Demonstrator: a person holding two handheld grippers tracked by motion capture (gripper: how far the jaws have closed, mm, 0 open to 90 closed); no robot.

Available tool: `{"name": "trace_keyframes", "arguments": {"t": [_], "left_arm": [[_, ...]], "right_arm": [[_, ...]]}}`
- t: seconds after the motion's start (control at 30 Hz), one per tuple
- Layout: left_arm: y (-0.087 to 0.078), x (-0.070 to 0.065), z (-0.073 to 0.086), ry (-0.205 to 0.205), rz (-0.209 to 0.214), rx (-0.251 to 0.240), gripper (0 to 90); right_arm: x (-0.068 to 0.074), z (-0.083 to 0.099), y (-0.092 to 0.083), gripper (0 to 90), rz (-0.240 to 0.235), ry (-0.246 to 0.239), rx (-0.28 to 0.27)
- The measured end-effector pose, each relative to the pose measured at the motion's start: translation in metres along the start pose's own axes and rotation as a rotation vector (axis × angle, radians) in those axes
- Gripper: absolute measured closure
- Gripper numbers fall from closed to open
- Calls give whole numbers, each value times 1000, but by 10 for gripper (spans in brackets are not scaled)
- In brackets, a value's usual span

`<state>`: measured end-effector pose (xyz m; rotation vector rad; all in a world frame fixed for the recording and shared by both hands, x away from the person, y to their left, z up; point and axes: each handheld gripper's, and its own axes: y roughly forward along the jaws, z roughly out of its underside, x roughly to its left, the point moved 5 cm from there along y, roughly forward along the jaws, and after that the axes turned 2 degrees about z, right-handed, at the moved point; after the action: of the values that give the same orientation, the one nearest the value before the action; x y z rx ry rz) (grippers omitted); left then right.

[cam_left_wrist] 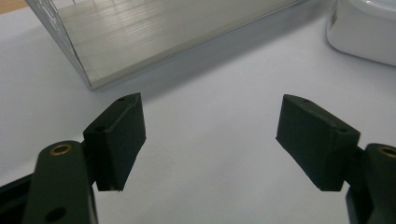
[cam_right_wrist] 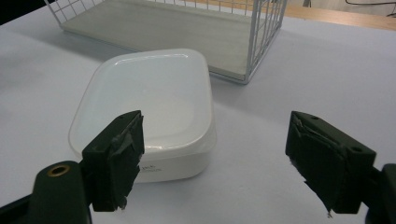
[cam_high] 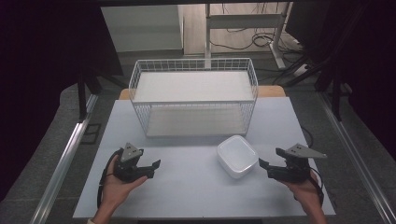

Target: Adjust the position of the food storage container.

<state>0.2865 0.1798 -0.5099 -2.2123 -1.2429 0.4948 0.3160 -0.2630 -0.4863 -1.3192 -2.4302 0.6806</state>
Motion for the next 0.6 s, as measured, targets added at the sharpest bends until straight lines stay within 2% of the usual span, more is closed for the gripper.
{"name": "trace_keyframes", "arguments": {"t": [0.13, 0.23, 0.4, 0.6], "left_arm": [[0, -2, 1, 10, -20, 10, 228], [0, -3, 3, -14, 0, 13, 223], [-1, -6, 8, -16, 8, 19, 218], [-5, -1, 11, -61, 12, 18, 213]], "right_arm": [[1, 5, 0, 195, 6, -1, 14], [0, 3, -5, 195, 8, 13, -6], [-7, -2, -4, 196, 8, 44, -9], [-9, -2, 3, 205, 19, 64, 20]]}}
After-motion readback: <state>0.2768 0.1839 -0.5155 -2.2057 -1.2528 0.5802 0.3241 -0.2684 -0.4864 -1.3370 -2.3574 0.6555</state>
